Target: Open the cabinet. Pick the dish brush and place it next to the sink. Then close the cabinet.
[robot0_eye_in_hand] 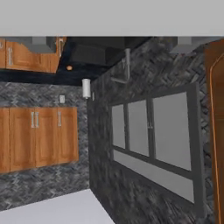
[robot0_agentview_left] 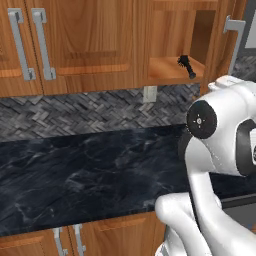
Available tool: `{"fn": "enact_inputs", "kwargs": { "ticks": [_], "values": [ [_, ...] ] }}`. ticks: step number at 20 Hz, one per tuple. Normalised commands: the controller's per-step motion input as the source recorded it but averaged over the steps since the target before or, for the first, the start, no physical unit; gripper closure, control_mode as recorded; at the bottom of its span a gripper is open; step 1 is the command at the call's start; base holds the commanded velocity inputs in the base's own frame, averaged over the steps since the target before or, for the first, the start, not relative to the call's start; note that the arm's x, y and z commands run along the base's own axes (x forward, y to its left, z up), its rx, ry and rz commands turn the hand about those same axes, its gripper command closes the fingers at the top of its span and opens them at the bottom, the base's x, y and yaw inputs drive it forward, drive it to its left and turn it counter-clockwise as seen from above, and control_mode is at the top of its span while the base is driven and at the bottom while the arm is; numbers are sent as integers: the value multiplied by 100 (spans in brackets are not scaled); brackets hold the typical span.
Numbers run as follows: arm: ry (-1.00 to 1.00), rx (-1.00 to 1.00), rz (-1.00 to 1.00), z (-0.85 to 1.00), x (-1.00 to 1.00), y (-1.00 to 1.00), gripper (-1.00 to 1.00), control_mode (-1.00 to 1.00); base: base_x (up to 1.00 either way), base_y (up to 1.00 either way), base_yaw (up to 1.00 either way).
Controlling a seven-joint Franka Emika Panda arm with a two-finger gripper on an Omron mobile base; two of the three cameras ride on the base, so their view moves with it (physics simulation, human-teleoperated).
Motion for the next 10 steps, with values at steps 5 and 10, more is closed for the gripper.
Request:
{"fn": "enact_inputs", "kwargs": {
  "ticks": [5, 10],
  "values": [
    [-16, -35, 10, -36, -29, 100, -100, -100, 0, 0, 0],
    [0, -10, -6, -2, 47, 65, -100, -100, 0, 0, 0]
  ]
}}
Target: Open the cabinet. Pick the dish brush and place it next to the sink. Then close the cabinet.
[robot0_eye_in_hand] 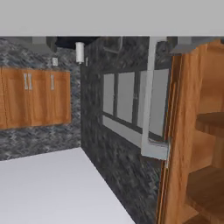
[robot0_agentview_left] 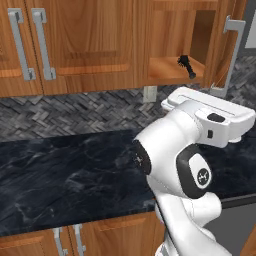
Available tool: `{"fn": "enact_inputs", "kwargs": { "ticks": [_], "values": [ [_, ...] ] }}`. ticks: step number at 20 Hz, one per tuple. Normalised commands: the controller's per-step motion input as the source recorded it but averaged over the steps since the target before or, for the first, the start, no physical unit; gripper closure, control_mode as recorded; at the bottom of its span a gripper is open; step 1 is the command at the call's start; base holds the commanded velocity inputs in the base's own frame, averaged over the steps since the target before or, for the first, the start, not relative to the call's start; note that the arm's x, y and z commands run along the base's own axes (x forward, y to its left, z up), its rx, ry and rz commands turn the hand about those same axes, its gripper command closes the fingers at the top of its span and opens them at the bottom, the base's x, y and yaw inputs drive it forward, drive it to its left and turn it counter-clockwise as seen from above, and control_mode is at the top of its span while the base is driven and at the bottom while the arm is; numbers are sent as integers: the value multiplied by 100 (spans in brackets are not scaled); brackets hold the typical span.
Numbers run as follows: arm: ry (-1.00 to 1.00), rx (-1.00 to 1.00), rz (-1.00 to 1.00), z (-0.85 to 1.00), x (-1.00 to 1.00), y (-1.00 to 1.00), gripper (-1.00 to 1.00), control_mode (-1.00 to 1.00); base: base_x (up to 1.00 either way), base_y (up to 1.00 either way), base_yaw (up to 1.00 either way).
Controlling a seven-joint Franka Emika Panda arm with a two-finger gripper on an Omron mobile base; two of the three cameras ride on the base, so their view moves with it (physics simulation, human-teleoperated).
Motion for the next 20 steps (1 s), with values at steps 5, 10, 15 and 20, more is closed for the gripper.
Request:
{"fn": "enact_inputs", "kwargs": {
  "ticks": [5, 10, 15, 20],
  "values": [
    [0, -8, -11, 0, 90, 52, -100, -100, 0, 0, 0],
    [0, -6, -11, -6, 100, 44, -100, -100, 0, 0, 0],
    [3, -1, -20, -3, 78, 1, -100, -100, 0, 0, 0],
    [8, 10, -13, 0, 19, -63, -100, -100, 0, 0, 0]
  ]
}}
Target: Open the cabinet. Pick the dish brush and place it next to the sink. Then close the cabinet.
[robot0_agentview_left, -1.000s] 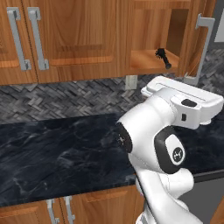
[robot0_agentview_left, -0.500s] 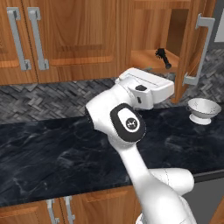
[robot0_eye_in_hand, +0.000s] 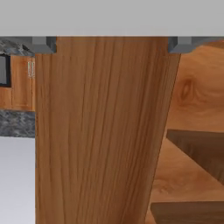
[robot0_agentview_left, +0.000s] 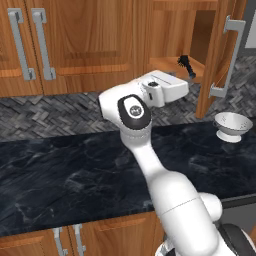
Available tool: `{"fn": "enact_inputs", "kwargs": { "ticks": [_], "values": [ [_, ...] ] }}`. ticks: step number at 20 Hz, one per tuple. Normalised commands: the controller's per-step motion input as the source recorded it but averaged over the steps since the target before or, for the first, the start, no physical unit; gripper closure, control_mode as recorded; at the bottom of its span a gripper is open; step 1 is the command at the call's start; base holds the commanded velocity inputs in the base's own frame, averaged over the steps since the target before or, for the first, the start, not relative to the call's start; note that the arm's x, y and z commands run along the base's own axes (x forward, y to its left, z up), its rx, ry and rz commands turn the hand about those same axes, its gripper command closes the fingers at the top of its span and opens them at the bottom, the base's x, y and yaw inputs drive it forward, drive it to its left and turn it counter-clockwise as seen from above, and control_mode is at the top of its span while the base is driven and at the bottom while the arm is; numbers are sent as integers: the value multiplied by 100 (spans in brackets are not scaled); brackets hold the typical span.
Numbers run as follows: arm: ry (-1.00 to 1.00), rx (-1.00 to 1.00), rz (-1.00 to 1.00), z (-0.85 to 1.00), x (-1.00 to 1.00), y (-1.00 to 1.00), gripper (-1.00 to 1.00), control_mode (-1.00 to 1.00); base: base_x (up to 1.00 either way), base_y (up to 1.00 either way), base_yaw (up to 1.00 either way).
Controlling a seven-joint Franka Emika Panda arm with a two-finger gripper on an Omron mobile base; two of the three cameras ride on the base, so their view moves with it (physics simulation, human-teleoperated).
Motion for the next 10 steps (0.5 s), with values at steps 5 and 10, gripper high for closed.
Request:
{"fn": "enact_inputs", "kwargs": {
  "ticks": [5, 10],
  "values": [
    [1, 16, -5, 0, 0, -91, -100, -100, 0, 0, 0],
    [0, 16, -7, -8, -8, -99, -100, -100, 0, 0, 0]
  ]
}}
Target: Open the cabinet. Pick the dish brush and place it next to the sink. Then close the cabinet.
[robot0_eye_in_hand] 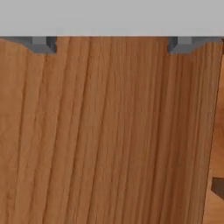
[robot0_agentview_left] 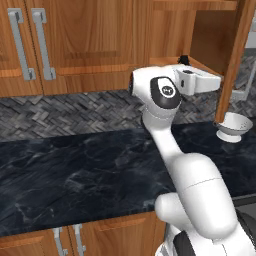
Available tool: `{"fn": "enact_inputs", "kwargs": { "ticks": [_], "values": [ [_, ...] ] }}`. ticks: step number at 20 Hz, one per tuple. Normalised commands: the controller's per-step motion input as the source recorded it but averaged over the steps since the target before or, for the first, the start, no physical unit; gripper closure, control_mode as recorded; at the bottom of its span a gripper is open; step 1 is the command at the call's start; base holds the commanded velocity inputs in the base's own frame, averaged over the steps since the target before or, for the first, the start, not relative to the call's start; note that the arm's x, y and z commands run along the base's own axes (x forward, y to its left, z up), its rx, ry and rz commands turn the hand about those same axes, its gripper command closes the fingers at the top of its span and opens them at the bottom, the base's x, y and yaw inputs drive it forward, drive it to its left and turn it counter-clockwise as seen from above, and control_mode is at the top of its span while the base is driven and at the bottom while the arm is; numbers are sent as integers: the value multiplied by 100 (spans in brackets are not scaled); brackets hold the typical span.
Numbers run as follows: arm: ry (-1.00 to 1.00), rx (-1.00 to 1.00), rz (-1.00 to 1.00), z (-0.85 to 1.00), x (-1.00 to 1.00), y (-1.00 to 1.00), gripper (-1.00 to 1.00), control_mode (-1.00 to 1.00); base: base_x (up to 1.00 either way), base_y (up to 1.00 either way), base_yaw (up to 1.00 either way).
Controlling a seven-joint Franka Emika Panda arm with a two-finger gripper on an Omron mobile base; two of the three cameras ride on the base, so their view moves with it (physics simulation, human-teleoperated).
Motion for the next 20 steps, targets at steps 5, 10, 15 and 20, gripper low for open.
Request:
{"fn": "enact_inputs", "kwargs": {
  "ticks": [5, 10, 15, 20],
  "values": [
    [0, 19, -10, -11, -34, -100, -100, -100, 0, 0, 0],
    [-1, 22, -9, -6, -39, -100, -100, -100, 0, 0, 0],
    [-1, 10, -1, 0, -13, -49, -100, -100, 0, 0, 0],
    [-5, -7, 11, -4, -40, 30, -100, -100, 0, 0, 0]
  ]
}}
